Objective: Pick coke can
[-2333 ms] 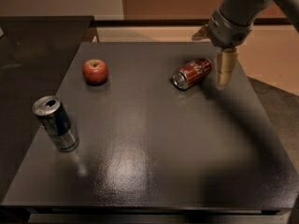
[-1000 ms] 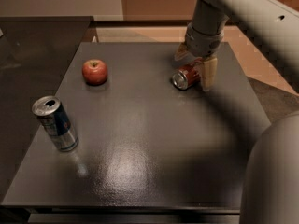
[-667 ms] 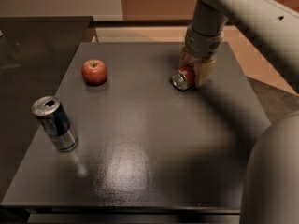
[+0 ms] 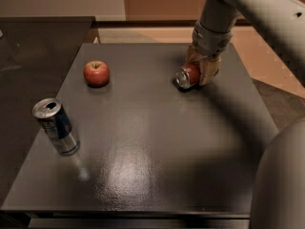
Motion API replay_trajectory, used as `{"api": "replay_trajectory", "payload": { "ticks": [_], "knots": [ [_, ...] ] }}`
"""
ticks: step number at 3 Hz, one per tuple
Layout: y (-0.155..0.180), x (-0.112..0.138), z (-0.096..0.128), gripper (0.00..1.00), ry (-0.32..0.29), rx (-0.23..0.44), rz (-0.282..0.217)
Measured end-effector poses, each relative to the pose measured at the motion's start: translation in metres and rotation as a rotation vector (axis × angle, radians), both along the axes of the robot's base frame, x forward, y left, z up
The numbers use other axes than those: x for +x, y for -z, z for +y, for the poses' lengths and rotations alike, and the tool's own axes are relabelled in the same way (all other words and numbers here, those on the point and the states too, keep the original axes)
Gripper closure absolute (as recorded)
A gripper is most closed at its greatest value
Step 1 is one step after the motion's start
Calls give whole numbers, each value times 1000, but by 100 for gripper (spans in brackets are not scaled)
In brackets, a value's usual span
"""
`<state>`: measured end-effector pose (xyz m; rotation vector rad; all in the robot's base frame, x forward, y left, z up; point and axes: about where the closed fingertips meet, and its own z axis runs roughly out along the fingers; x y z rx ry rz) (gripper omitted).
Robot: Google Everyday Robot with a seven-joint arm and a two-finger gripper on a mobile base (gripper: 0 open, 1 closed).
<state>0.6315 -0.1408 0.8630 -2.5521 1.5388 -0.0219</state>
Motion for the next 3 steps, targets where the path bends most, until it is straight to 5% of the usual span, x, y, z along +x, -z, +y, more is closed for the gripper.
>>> {"api": "replay_trajectory", "payload": {
  "ticks": [1, 3],
  "knots": [
    [-27, -1, 1, 100, 33, 81, -38],
    [-92, -16, 5, 100, 62, 145, -138]
  ]
}}
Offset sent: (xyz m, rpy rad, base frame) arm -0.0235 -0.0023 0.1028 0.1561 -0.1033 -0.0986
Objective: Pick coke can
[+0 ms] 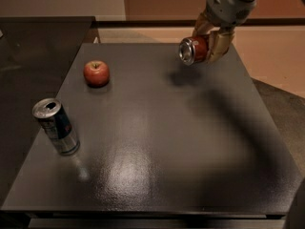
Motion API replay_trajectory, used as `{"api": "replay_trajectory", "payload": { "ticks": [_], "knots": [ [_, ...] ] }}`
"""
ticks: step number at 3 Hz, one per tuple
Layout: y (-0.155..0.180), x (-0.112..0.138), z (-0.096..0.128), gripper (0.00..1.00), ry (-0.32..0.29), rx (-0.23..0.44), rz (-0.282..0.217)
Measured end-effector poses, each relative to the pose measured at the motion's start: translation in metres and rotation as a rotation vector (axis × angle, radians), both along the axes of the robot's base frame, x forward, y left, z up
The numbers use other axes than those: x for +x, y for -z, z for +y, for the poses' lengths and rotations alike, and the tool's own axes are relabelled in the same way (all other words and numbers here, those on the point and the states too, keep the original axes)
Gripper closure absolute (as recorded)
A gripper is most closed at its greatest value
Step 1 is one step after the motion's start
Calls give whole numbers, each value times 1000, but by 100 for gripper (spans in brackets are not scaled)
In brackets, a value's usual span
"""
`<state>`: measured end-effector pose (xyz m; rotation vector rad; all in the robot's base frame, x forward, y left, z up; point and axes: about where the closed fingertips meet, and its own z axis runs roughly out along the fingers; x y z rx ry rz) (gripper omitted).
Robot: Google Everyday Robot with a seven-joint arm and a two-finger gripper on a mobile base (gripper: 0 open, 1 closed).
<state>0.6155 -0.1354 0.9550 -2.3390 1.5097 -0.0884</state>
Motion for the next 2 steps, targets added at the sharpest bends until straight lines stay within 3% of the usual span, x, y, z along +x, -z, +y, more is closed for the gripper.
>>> {"api": "replay_trajectory", "payload": {
  "ticks": [1, 2],
  "knots": [
    [-27, -8, 5, 100, -13, 12, -60],
    [-27, -8, 5, 100, -13, 12, -60]
  ]
}}
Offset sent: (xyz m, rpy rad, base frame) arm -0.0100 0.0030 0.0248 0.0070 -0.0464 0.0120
